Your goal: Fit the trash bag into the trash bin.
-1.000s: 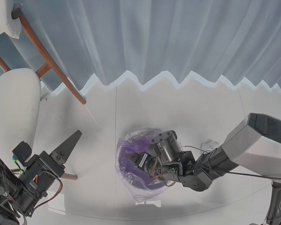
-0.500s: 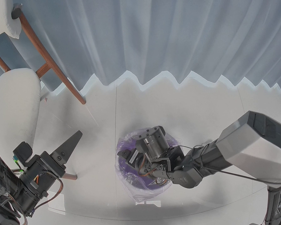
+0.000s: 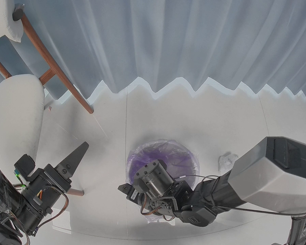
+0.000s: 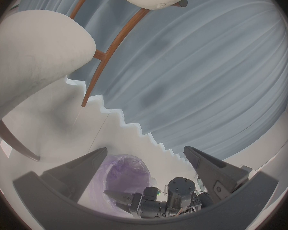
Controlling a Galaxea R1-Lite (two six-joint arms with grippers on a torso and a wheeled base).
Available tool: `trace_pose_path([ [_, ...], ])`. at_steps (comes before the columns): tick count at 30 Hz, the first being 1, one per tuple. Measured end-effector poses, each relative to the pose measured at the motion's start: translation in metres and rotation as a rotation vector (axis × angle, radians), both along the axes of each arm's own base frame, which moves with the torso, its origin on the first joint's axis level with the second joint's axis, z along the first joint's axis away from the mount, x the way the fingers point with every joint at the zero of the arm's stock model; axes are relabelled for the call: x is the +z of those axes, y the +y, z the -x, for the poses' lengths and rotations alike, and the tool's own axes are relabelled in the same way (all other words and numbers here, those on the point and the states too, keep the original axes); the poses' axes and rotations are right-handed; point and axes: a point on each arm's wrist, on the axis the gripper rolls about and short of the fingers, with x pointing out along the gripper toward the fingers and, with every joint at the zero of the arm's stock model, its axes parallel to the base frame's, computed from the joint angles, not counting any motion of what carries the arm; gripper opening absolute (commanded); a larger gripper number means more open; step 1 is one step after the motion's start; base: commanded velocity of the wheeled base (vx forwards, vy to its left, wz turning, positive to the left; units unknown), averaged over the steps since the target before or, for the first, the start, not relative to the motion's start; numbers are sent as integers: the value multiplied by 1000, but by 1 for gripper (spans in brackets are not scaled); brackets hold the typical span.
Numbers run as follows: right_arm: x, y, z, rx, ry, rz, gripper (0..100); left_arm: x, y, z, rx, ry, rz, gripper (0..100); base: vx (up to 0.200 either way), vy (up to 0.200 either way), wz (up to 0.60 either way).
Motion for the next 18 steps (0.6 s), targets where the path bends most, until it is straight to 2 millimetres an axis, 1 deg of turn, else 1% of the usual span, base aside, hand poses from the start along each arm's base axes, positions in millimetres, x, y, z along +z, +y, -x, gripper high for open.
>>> trace_pose_path([
  [4,3,-10,-11,-54,-18,5,100,1,2,-1,16,-5,-2,100,0,0,0],
  [8,17,-23,-21,-109,-46,-4,100,2,5,-3,35,-13,-1,100,0,0,0],
  [12,45,-46,-27,-157,-88,-39,100,4,9,-3,55,-27,6,100,0,0,0],
  [16,81,-76,-29,-187,-161,-62,100,8,13,-1,79,-47,19,100,0,0,0],
  [17,93,-87,-28,-188,-192,-58,100,10,15,0,90,-56,25,100,0,0,0],
  [18,98,-92,-27,-189,-207,-54,100,11,16,1,94,-59,28,100,0,0,0],
])
